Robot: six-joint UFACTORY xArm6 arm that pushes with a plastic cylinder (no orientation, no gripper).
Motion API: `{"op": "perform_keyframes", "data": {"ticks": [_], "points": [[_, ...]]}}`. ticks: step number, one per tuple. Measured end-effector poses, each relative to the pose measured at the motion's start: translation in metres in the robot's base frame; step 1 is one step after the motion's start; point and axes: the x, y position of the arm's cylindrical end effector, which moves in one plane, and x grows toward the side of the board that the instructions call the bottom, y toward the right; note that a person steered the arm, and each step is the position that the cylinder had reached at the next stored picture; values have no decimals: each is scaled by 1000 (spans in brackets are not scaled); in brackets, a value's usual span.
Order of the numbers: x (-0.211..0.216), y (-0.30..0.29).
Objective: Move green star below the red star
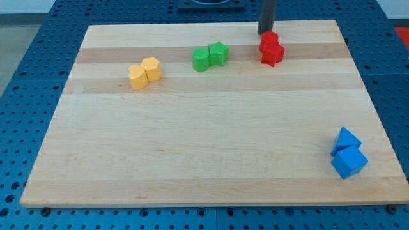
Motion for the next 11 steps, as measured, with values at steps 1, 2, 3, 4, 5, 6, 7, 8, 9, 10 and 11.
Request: {"op": "perform_keyframes", "data": {"ticks": [1, 2, 3, 4, 5, 6, 7, 8, 9, 10, 11], "points": [[13, 0], [26, 0], [40, 0], [60, 0], [83, 0], [107, 0], [130, 0], [149, 0], [167, 0], [179, 0], [189, 0]]}}
